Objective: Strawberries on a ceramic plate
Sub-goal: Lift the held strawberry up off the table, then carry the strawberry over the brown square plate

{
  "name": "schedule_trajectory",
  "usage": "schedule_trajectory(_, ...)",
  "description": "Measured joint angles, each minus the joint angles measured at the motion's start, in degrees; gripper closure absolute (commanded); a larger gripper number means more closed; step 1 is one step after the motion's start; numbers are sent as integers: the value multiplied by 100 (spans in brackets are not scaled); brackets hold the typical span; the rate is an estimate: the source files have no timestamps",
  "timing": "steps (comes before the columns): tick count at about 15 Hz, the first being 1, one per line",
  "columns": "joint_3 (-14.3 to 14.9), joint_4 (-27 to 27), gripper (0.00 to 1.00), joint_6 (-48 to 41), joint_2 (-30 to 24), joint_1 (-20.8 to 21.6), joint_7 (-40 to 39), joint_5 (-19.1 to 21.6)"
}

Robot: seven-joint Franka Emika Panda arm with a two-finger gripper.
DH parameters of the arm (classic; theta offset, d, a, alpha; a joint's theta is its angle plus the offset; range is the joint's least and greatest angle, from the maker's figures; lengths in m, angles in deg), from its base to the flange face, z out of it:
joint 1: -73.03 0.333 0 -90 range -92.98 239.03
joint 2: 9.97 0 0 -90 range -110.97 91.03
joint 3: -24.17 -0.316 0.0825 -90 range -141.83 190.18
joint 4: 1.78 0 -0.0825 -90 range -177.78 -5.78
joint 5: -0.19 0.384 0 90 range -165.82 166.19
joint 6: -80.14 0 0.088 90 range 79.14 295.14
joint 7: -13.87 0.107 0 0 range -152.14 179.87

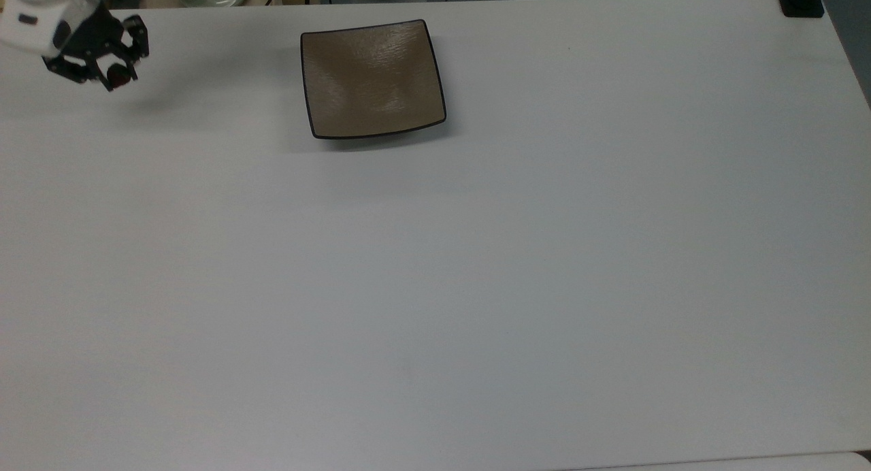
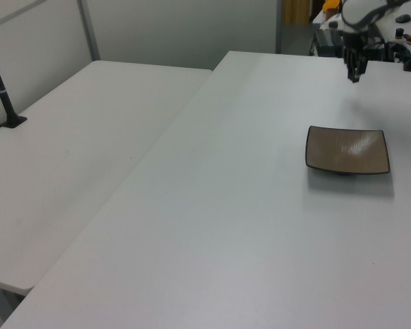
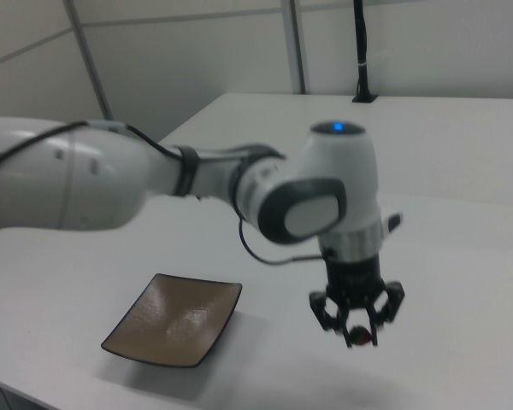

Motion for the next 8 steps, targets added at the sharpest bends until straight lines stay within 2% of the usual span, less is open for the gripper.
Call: schedule_trajectory(8, -26, 337, 86, -1719, -840, 310, 42, 1)
